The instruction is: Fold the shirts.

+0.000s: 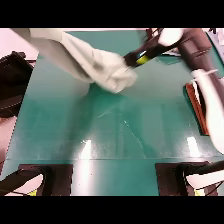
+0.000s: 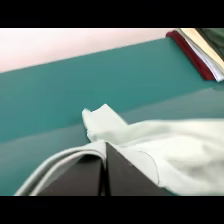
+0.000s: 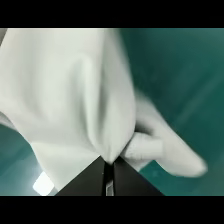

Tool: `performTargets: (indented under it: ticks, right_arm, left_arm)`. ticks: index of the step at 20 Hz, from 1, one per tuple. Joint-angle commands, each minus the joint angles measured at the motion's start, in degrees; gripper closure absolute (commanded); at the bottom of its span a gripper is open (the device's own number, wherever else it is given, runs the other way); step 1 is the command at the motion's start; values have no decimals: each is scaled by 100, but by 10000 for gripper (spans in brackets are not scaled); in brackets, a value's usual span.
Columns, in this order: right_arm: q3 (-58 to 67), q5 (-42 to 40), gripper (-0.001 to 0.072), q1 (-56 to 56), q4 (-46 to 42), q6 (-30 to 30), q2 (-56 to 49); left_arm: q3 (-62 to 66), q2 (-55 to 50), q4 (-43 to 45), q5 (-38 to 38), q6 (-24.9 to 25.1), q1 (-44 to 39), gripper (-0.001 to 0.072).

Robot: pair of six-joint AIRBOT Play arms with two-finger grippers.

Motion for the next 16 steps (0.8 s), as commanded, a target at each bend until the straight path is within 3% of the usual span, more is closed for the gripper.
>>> performTargets:
  ticks: [1,3,8,9,10,11,14,16]
  right_arm:
    - [234,1060,691,-326,-601,-22,997]
    - [-402,1180,691,-186,-605,26,1425]
    - [-1991,1185,671,9,-610,177,2203]
    - [-2190,1180,471,-109,-610,238,2358]
    - [-2343,1174,319,-254,-608,328,2494]
    - [-2485,1176,295,-435,-608,328,2640]
    - [-2743,1145,296,-955,-555,358,2990]
    - [-2903,1121,298,-1222,-501,358,3143]
  left_arm:
    - [-50,330,-201,-1897,-269,2,683]
    - [-570,343,-782,-2529,-258,2,683]
    - [-2739,588,-2424,-2715,68,-4,683]
    - [-3036,588,-2605,-2771,70,-4,674]
    - [-3241,588,-2765,-2776,122,-4,458]
    - [-3390,588,-2959,-2754,210,-4,252]
    - [-3526,588,-3222,-2555,308,-4,240]
    - [-3528,581,-3195,-1700,673,-4,239]
